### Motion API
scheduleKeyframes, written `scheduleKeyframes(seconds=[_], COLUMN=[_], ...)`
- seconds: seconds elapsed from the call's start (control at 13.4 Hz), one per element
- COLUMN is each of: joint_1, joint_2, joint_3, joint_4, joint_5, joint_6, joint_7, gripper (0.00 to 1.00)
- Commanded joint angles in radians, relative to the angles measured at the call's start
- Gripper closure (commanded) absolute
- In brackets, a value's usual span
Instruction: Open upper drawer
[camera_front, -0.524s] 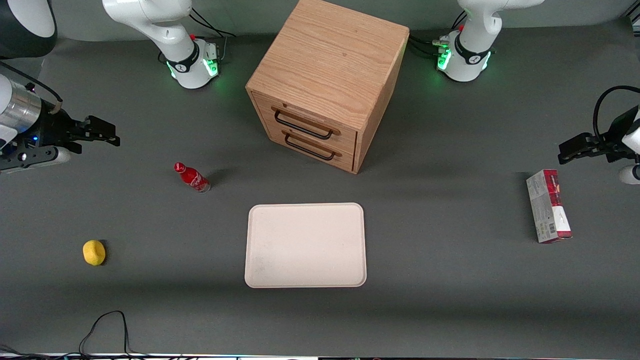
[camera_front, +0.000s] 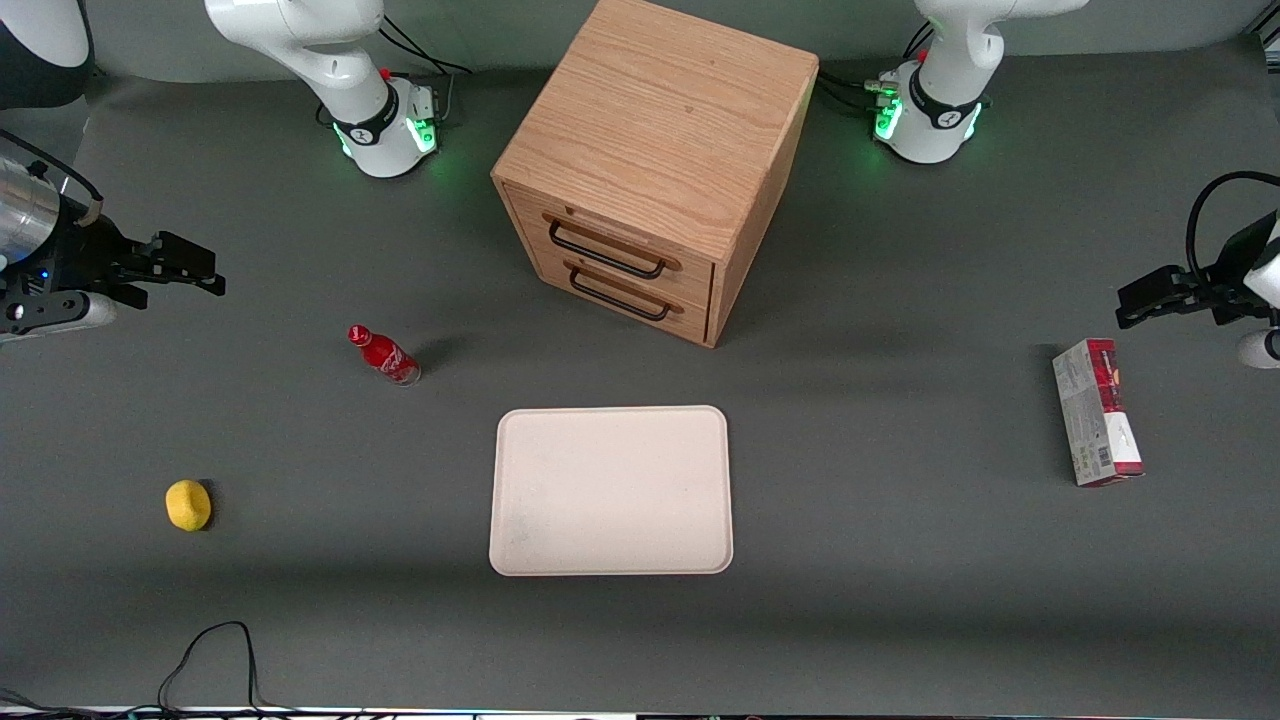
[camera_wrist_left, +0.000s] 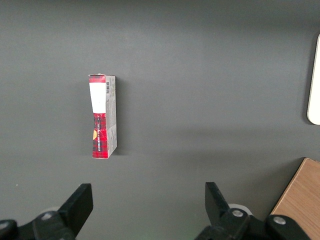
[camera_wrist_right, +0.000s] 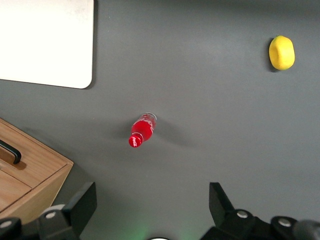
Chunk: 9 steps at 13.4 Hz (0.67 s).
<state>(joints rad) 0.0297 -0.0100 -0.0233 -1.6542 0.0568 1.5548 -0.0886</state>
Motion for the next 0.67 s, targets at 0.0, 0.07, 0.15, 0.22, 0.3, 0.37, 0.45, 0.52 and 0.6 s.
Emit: scheduleKeyframes(seconds=[0.0,0.07,0.15,0.22,0.3,0.37,0.45,0.52,0.6], joint_1=[0.018,0.042,0.053,0.055,0.059,0.084,0.100,0.116,0.163], joint_2=[0.025,0.030,0.036,0.039,0.056,0.068,0.077,0.097,0.131], joint_3=[0.008,0.008,0.008,0.008,0.008,0.009,0.008,0.011,0.019], joint_4=[0.036,0.040,0.043,0.039,0.042,0.053,0.056,0.068,0.091], joint_5=[0.018,0.011,0.006,0.006,0.006,0.005,0.012,0.018,0.017], joint_6=[-0.012,-0.010,-0.012,-0.012,-0.010,-0.010,-0.007,-0.006,-0.004], joint_7=[0.091,0.092,0.083,0.081,0.089,0.083,0.076,0.078,0.078], gripper=[0.00,0.00,0.00,0.00,0.00,0.00,0.00,0.00,0.00])
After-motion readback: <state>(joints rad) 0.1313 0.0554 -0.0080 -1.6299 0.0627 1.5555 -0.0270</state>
